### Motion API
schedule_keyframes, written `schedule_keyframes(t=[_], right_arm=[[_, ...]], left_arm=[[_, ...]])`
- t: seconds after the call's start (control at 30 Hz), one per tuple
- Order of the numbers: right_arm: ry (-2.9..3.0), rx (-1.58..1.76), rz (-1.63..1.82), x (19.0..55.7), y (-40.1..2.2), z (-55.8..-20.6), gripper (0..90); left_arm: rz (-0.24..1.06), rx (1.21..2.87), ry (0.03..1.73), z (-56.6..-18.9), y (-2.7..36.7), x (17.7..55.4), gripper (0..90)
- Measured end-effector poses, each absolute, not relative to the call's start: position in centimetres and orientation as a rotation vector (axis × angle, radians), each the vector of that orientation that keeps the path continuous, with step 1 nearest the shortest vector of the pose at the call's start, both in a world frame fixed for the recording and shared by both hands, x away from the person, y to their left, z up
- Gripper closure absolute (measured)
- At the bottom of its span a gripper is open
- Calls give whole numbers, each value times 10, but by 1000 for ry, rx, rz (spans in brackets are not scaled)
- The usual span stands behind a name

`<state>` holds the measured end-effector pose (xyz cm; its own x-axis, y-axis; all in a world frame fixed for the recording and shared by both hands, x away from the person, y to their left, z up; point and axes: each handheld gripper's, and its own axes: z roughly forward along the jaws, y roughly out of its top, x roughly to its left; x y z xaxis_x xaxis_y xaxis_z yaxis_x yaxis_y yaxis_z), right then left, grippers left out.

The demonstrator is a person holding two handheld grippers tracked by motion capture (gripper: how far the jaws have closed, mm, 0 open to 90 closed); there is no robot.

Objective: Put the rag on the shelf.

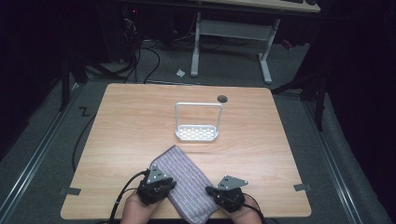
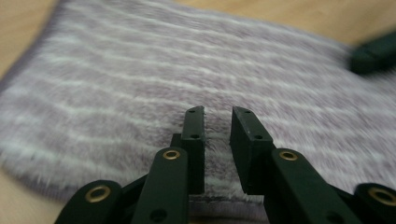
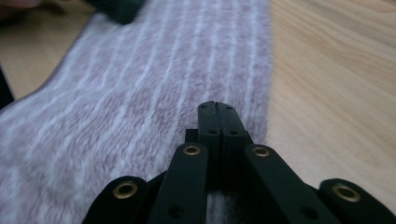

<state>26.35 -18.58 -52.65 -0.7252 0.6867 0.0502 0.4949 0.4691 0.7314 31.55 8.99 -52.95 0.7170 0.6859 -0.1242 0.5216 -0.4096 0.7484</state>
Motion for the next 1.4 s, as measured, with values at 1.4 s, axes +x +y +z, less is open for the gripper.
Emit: schedule_keyframes(t=[1.4], right_arm=[[2415, 1077, 1072, 286, -199, -529, 815]], left_arm=[[133, 2114, 757, -526, 81, 303, 597]])
